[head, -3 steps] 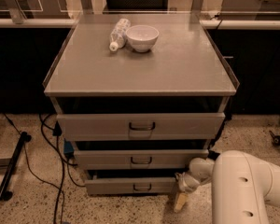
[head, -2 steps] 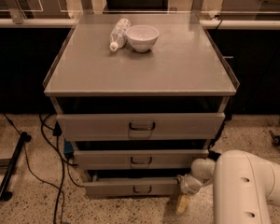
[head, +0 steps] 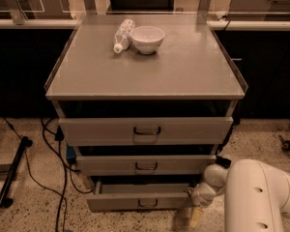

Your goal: Open bottom drawer

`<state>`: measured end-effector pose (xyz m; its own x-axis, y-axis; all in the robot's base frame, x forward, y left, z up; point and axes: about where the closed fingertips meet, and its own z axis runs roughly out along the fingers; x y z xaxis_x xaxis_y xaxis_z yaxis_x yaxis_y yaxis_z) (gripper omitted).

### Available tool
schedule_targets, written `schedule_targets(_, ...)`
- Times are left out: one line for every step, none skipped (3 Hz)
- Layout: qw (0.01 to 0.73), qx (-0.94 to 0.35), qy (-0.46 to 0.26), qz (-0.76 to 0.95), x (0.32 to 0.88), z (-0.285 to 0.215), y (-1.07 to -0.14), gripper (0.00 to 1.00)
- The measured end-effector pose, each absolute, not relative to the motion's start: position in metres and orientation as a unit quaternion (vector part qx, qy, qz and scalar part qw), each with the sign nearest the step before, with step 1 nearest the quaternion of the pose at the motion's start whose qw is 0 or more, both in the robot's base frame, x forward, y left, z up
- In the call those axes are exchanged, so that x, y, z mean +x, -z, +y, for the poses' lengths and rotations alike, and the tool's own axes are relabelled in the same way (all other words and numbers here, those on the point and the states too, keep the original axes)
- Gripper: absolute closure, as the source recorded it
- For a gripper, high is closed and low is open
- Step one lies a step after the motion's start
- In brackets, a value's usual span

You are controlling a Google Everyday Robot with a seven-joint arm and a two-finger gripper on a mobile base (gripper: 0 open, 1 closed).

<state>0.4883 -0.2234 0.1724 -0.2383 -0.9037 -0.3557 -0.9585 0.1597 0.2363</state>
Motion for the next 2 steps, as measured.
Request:
schedule_targets(0.025, -0.621, -0.26, 0.739, 0.4559, -0.2268, -0.1782, 0.0)
schedule_targets(0.025, -0.621, -0.26, 0.739, 0.4559, -0.2268, -0.1782, 0.0)
